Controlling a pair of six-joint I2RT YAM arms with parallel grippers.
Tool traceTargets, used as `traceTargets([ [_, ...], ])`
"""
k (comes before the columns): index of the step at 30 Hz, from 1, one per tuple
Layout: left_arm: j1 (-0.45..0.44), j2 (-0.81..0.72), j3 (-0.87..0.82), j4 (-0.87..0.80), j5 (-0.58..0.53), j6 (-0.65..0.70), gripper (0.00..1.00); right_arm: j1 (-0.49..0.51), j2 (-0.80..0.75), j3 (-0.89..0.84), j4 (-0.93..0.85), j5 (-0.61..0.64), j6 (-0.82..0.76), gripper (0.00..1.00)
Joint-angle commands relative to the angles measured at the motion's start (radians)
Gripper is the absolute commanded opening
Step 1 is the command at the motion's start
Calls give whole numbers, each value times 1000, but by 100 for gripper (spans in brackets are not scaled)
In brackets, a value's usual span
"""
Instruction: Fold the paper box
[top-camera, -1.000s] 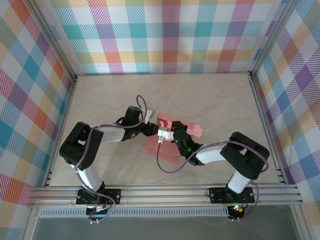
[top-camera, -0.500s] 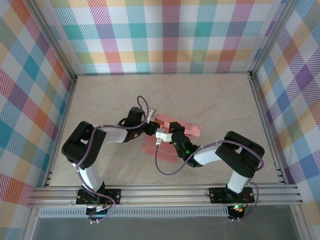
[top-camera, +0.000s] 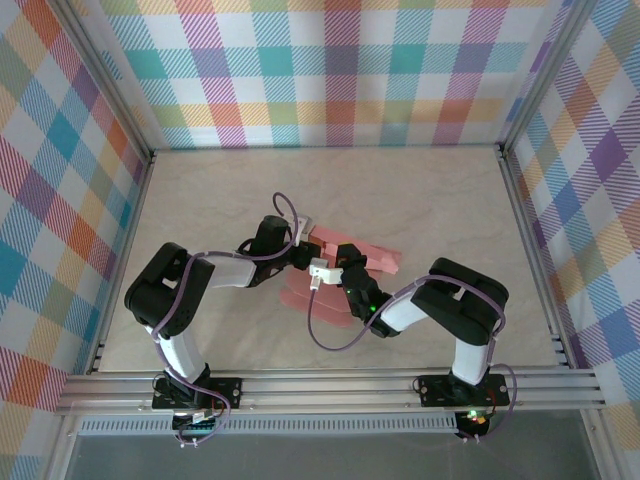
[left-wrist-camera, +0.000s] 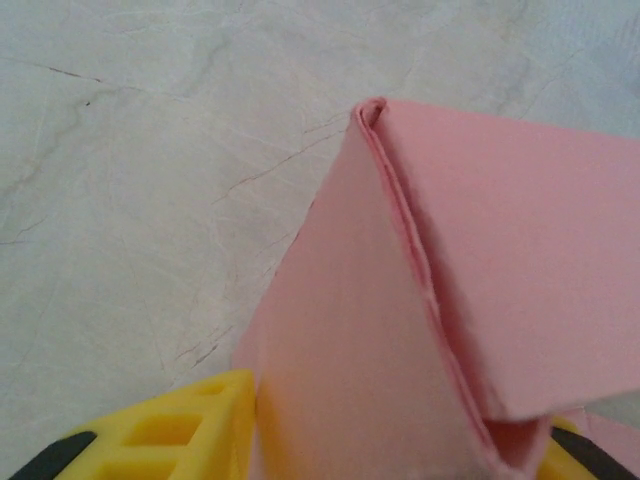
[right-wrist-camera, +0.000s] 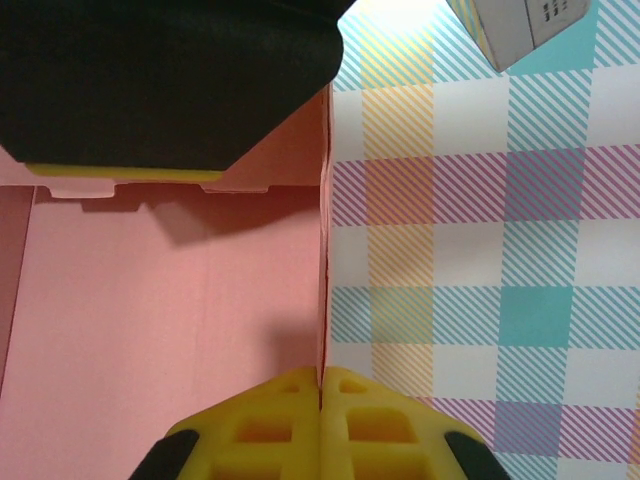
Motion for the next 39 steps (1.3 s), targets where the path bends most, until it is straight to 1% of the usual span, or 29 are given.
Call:
traceTargets([
  [1, -7, 15, -21, 38, -3, -16, 37, 10, 21, 1, -7, -3, 3, 0],
  [3, -9, 21, -22, 42, 1, 2, 37, 10, 18, 2, -22, -4, 13, 0],
  [7, -27, 27, -22, 42, -37, 25, 35, 10, 12, 7, -47, -3, 35, 0],
  [11, -30, 42, -25, 83, -49, -23, 31, 10, 0, 18, -91, -4, 64, 0],
  [14, -34, 49, -31, 111, -59, -51, 27, 10, -4, 21, -105, -4, 73, 0],
  [16, -39, 48, -33, 119, -73, -56, 22, 10, -5, 23, -115, -4, 82, 0],
  [20, -47, 44, -33, 112, -79, -37, 18, 10, -10, 26, -135, -2, 97, 0],
  [21, -50, 43, -34, 109, -89, -31, 13, 10, -9, 27, -136, -3, 97, 0],
  [22, -52, 40, -33, 105, -94, -28, 13, 10, -10, 28, -137, -3, 97, 0],
  [24, -53, 44, -33, 107, -97, -29, 14, 10, -10, 30, -139, -3, 98, 0],
  [25, -53, 46, -34, 108, -100, -31, 17, 10, -9, 31, -141, -3, 98, 0],
  [26, -55, 50, -34, 113, -99, -33, 22, 10, -8, 33, -141, -3, 98, 0],
  [27, -55, 52, -37, 122, -102, -37, 23, 10, -7, 32, -141, -3, 100, 0],
  [30, -55, 55, -38, 132, -110, -56, 24, 10, -5, 34, -141, -2, 103, 0],
  [33, -56, 55, -40, 139, -111, -57, 29, 10, -10, 36, -158, -3, 119, 0],
  [35, -57, 52, -41, 137, -117, -59, 27, 10, -12, 35, -165, -3, 128, 0],
  [39, -56, 54, -34, 133, -119, -67, 20, 10, -13, 37, -166, 0, 132, 0],
])
